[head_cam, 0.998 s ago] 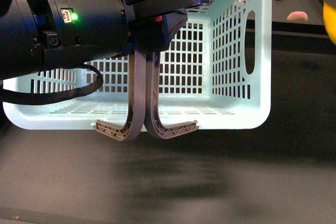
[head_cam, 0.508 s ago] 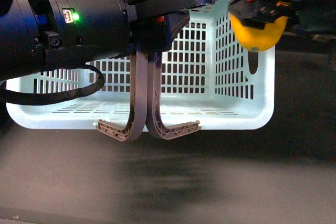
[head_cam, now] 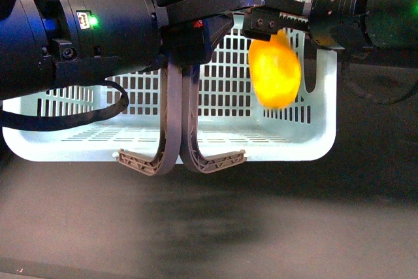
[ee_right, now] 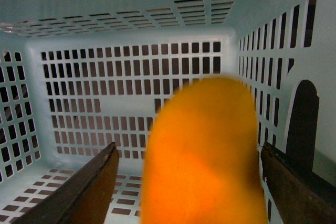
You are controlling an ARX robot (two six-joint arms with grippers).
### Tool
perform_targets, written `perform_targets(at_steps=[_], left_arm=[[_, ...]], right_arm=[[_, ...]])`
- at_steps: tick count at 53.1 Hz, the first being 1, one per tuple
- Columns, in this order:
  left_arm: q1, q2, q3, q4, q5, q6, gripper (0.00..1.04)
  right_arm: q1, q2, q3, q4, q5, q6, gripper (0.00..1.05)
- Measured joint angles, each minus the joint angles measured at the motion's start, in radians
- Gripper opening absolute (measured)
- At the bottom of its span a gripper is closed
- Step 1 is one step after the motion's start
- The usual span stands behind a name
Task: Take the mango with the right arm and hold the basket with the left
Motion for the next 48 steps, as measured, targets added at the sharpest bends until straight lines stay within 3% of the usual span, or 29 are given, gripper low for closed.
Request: perform_targets(at_steps=[5,17,31,48], left_arm=[[0.0,0.0,0.0,0.0,0.005,0.0,0.07],[-0.002,0.01,0.0,-0.003,0.0,-0.005,0.07],[-0.001,0.01,0.0,-0.003,-0.003,0.0,0.07],[-0.001,0.01,0.0,-0.003,0.0,0.0,0.07]], right_arm=[[-0.007,-0.032,-0.016,0.014,-0.001,0.004,0.99],[-0.057,-0.24,-0.133,0.015,-0.005,0.006,0.97],[-0.131,-0.711,-0.379,-0.129,0.003,0.057,0.97],[-0.064,-1.226,-0.612,-0.409,0.21,0.108,0.97]])
